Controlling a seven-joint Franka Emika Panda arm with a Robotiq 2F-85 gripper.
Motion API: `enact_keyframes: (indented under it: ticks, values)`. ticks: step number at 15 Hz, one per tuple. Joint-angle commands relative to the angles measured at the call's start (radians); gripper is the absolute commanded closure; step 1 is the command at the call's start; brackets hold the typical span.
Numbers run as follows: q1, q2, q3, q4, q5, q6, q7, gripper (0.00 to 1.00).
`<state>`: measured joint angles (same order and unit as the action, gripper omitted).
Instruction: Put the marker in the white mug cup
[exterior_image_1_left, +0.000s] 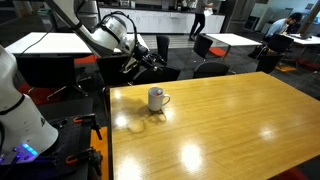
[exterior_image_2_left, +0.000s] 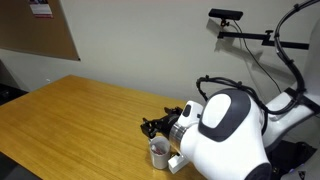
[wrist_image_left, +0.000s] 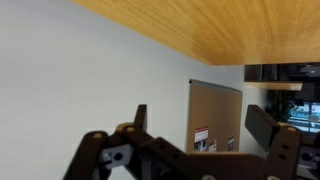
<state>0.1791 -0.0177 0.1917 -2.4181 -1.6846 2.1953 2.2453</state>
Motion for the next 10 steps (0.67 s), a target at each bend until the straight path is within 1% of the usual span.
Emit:
enact_keyframes:
  ticks: [1,4,10]
  values:
    - [-0.023,-0.110,-0.039,-0.057,-0.025,0.108,-0.004,0.00]
    - [-0.037,-0.159,-0.078,-0.072,-0.046,0.219,-0.039,0.00]
    - [-0.067,-0.219,-0.170,-0.065,-0.172,0.503,-0.139,0.00]
